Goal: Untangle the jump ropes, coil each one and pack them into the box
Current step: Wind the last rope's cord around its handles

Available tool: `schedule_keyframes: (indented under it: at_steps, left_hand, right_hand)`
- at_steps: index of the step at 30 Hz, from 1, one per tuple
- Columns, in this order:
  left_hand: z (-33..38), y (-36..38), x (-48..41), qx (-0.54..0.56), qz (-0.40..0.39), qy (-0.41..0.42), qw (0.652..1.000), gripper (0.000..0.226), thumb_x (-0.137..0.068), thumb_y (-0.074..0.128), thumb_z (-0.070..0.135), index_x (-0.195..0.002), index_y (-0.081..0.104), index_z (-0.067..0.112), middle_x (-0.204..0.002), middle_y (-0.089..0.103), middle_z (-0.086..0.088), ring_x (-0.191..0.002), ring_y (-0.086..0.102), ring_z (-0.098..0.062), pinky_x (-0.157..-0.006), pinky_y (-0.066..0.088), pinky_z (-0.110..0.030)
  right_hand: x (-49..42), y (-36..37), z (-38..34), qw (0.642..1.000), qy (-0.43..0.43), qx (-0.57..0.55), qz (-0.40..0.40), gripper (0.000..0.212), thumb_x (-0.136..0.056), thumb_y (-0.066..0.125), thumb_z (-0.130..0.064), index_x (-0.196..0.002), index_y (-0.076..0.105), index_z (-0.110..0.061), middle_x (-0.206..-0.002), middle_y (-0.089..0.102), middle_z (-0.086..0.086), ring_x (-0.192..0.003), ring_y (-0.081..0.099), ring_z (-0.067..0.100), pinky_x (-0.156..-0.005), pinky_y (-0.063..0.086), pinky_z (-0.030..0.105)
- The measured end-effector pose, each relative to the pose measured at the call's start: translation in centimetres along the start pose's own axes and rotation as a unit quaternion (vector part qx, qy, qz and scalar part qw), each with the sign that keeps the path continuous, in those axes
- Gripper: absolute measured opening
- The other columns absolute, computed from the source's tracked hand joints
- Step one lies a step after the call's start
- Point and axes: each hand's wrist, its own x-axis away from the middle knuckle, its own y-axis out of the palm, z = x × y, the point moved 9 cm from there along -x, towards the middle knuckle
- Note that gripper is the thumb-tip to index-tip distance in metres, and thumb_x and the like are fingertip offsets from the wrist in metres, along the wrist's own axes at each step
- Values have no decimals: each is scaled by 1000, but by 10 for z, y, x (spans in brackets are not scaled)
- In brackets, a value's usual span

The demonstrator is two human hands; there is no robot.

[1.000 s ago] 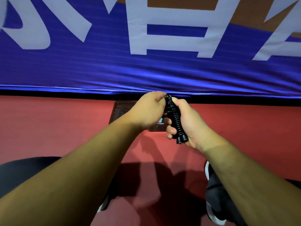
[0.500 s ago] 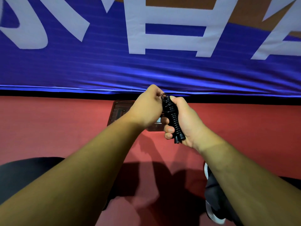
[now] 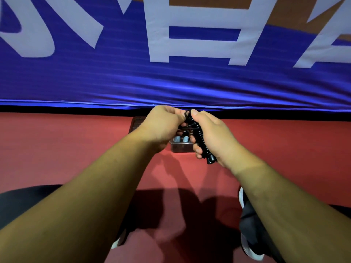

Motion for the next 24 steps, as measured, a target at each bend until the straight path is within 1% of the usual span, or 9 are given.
schedule_keyframes:
  at_steps: [1,2,6,8,11,13,16,20,24]
  left_hand:
    - [0,-1,0,-19,6,-3,1000,19,-102,61,7,-95,74,-3,-72,64,-7,-63,59,-19,-60,49,-28]
    - [0,-2,1,-29,8,-4,1000,18,-102,61,7,-96,75,-3,-71,64,-6,-62,57,-17,-57,47,-25]
    - [9,-2,4,-28,-6,25,999,23,-102,61,6,-84,75,9,-67,64,-1,-52,53,-9,-51,42,-21]
    - [16,0,6,-38,-22,52,998,24,-103,61,9,-84,75,11,-68,65,-1,-52,53,-7,-51,41,-20]
    - [21,0,7,-59,-33,81,994,21,-104,61,13,-90,76,10,-73,66,-4,-59,56,-10,-54,44,-21]
    - [17,-1,7,-64,-29,80,994,20,-103,62,12,-88,75,13,-73,66,-4,-58,57,-10,-55,44,-22]
    - [11,-1,6,-35,-30,67,997,15,-101,66,12,-90,75,14,-75,67,-6,-63,59,-15,-56,44,-25]
    - [5,-5,1,-48,3,60,997,4,-98,69,14,-95,70,12,-74,68,-3,-64,60,-15,-58,46,-29]
    - [-1,-5,2,-11,24,54,998,11,-98,71,10,-88,67,12,-72,67,-6,-60,62,-16,-58,50,-30]
  right_hand:
    - [0,0,1,1000,-4,10,3,30,-107,56,-46,-88,64,-25,-66,59,11,-46,46,23,-49,44,32]
    - [0,-1,1,1000,-6,17,6,31,-107,56,-46,-88,64,-24,-66,59,11,-46,46,23,-49,45,33]
    - [0,-2,0,1000,-5,21,11,30,-106,56,-48,-90,67,-26,-67,61,12,-47,47,24,-50,45,35]
    - [-1,-4,-1,1000,1,10,12,30,-106,55,-48,-88,68,-27,-67,61,12,-47,46,24,-50,44,36]
    - [-1,-4,1,1000,14,-5,6,29,-107,53,-45,-95,69,-24,-66,60,12,-46,44,23,-50,43,34]
    - [0,-3,4,1000,19,-5,-2,29,-108,52,-43,-100,67,-20,-65,59,11,-46,44,23,-51,42,34]
    - [1,-5,5,1000,23,-7,-1,29,-108,52,-42,-98,68,-20,-67,57,13,-46,44,22,-51,43,34]
    - [1,-3,6,1000,26,-4,-5,32,-108,51,-42,-94,69,-20,-69,56,15,-46,44,22,-51,43,34]
    - [2,-1,8,999,28,-21,-6,31,-108,50,-40,-93,68,-20,-69,56,14,-47,43,22,-52,42,34]
